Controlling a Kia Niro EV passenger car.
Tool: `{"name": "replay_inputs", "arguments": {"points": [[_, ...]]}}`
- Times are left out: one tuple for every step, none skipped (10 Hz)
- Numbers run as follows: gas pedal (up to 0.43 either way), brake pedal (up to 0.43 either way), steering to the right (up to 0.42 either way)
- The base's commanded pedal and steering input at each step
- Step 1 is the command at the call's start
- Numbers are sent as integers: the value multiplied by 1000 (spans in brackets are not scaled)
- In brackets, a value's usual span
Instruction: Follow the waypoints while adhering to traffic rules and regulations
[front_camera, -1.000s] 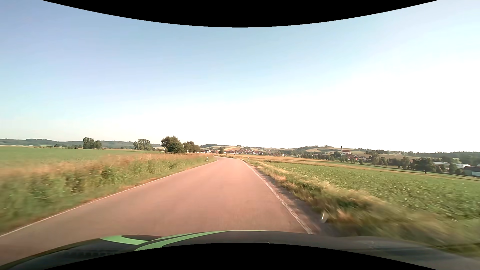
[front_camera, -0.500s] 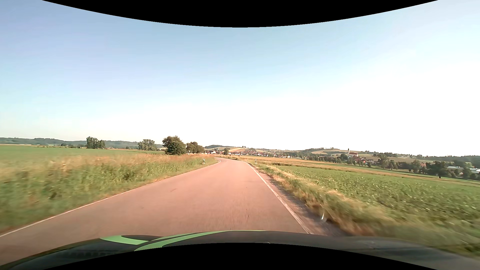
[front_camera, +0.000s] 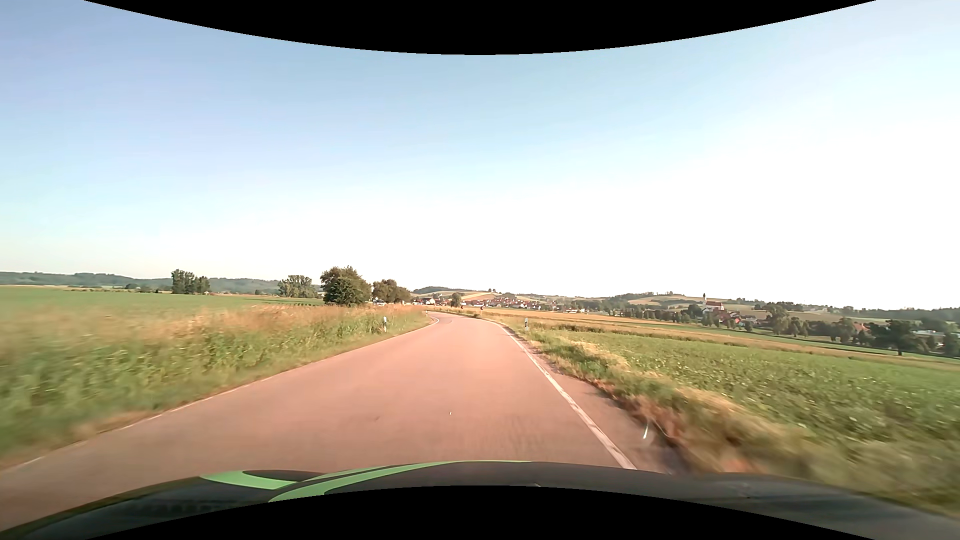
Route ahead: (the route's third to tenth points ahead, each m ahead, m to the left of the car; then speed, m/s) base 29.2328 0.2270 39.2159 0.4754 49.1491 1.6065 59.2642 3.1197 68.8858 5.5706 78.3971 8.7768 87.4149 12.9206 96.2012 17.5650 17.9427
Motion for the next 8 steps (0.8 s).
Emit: {"name": "replay_inputs", "arguments": {"points": [[0,0,-1],[0,0,0],[0,0,0],[0,98,1],[0,171,2],[0,232,3],[0,262,3],[0,262,0]]}}
